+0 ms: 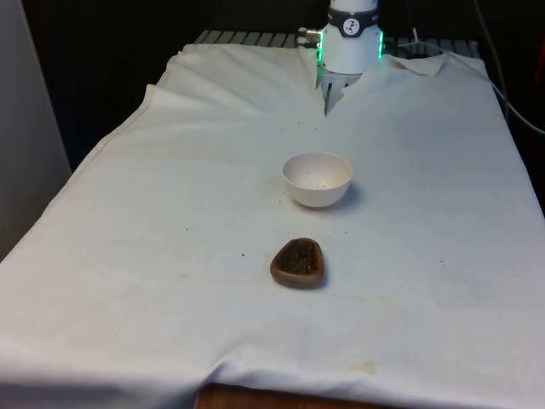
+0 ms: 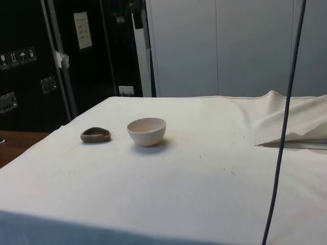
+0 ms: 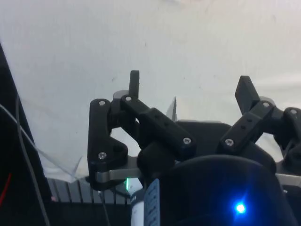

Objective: Pour the coffee beans from the cup into the bowl.

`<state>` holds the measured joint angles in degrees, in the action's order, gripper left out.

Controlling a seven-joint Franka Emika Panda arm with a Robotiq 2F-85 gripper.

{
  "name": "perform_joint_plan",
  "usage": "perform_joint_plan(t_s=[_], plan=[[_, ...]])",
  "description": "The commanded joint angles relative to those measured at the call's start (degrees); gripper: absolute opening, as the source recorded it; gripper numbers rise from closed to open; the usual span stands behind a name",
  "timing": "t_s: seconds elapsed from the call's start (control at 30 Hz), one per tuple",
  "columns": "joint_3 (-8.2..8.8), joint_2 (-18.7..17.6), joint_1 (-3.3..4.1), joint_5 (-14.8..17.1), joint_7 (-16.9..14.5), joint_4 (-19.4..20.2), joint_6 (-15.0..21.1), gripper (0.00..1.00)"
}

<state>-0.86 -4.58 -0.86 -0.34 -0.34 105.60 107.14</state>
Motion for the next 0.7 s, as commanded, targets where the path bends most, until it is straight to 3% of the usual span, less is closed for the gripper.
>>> perform_joint_plan(t_s=[0.0,0.03,0.37,0.67], plan=[[0.0,-1.38,0.0,-0.23,0.17,-0.97,0.69,1.0],[0.0,-0.57,0.0,0.0,0.0,-0.34,0.46,1.0],[-0.06,-6.02,0.34,-0.74,0.63,-3.72,5.44,1.0],[0.0,-6.93,0.52,-1.95,1.03,-2.52,10.26,1.0]])
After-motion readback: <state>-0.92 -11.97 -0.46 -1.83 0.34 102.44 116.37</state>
